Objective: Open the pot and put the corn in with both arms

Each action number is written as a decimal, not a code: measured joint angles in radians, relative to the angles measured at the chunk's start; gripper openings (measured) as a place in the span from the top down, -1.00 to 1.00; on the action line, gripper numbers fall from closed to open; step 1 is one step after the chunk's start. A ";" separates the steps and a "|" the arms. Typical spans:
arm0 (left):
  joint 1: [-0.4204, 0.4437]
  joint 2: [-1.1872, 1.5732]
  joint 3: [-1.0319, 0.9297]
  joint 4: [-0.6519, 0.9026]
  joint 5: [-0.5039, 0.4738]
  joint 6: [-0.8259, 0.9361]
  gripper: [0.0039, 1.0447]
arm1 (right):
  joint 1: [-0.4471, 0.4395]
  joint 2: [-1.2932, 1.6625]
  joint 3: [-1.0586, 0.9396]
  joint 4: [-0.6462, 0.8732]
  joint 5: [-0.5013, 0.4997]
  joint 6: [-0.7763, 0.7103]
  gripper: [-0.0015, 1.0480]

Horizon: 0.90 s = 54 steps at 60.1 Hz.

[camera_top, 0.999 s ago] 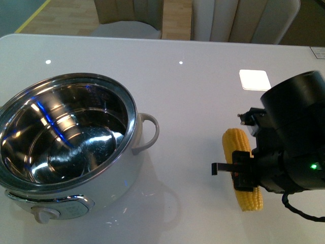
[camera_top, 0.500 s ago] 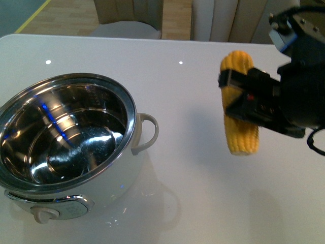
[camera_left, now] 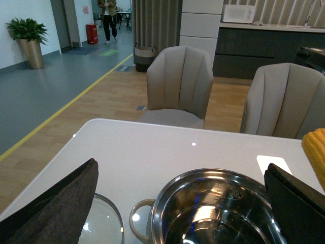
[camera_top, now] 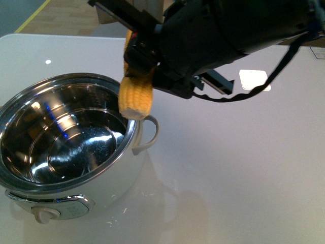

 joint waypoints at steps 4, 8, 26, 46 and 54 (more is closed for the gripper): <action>0.000 0.000 0.000 0.000 0.000 0.000 -0.87 | 0.026 0.052 0.053 -0.010 -0.009 0.019 0.71; 0.000 0.000 0.000 0.000 0.000 0.000 -0.87 | 0.037 0.083 0.084 -0.016 -0.015 0.025 0.71; 0.000 0.000 0.000 0.000 0.000 0.000 -0.87 | 0.072 0.217 0.229 -0.056 -0.033 0.046 0.71; 0.000 0.000 0.000 0.000 0.000 0.000 -0.87 | 0.087 0.298 0.312 -0.085 -0.074 0.058 0.71; 0.000 0.000 0.000 0.000 0.000 0.000 -0.87 | 0.093 0.333 0.331 -0.121 -0.078 0.053 0.72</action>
